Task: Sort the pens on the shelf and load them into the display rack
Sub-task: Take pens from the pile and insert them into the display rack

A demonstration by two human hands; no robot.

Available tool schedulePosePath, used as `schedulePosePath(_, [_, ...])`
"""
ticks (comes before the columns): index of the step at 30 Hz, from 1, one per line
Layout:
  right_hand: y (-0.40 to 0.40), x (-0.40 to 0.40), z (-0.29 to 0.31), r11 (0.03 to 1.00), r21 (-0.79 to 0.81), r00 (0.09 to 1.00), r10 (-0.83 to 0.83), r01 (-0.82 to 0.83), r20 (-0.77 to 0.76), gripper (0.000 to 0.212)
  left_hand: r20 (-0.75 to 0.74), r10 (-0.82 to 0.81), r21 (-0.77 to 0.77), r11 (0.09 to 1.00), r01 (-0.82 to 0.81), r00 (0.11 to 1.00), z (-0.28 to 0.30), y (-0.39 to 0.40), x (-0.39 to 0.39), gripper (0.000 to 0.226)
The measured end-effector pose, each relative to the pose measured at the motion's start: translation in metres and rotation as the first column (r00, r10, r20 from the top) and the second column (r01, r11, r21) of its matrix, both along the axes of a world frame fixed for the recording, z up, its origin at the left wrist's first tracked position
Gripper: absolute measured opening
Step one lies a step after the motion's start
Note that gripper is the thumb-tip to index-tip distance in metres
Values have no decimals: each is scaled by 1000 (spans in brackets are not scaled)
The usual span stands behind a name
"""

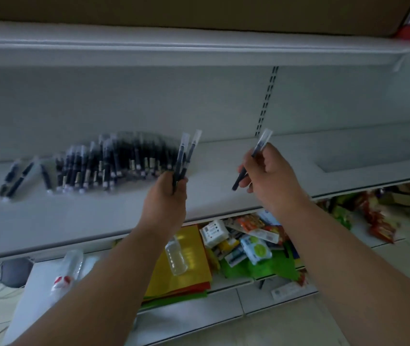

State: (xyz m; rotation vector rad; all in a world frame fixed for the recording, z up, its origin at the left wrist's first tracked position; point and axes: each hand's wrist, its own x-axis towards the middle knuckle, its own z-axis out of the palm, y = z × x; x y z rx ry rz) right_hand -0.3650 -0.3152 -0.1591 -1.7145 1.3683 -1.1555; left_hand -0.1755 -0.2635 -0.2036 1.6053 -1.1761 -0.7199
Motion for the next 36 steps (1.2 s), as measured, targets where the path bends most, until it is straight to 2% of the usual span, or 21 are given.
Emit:
schedulePosePath(3, [-4, -35, -1, 1000, -6, 1000, -22, 22, 4, 15, -47, -17, 22, 1000, 18, 999, 1, -10, -34, 21])
schedulePosePath(7, [-20, -64, -2, 997, -40, 997, -63, 62, -43, 17, -52, -27, 61, 998, 30, 998, 0, -24, -64, 15])
schedulePosePath(11, [-42, -81, -2, 986, -131, 993, -106, 98, -58, 8, 104, -84, 88, 993, 75, 991, 3, -48, -80, 23])
schedulePosePath(14, [-57, -102, -1, 967, -158, 976, -212, 201, -56, 17, 211, -143, 130, 985, 117, 967, 9, -79, -93, 27])
schedulePosePath(18, [-76, -138, 3, 956, -165, 969, -247, 241, -19, 28, 274, -184, 116, 981, 158, 944, 15, -116, -129, 28])
schedulePosePath(22, [-95, -177, 11, 932, -204, 947, -317, 301, -53, 15, 315, -209, 128, 976, 177, 926, 14, -130, -163, 29])
schedulePosePath(28, [-146, -225, 21, 935, -230, 947, -301, 270, -114, 15, 297, -122, 115, 989, 91, 947, 17, -160, -214, 27])
schedulePosePath(32, [-175, -252, 22, 962, -228, 959, -198, 151, -203, 24, 226, -32, 144, 990, 0, 974, 13, -168, -257, 26])
schedulePosePath(36, [-199, -271, 15, 974, -224, 974, -77, 29, -211, 24, 197, 53, 134, 988, -81, 979, 9, -180, -288, 26])
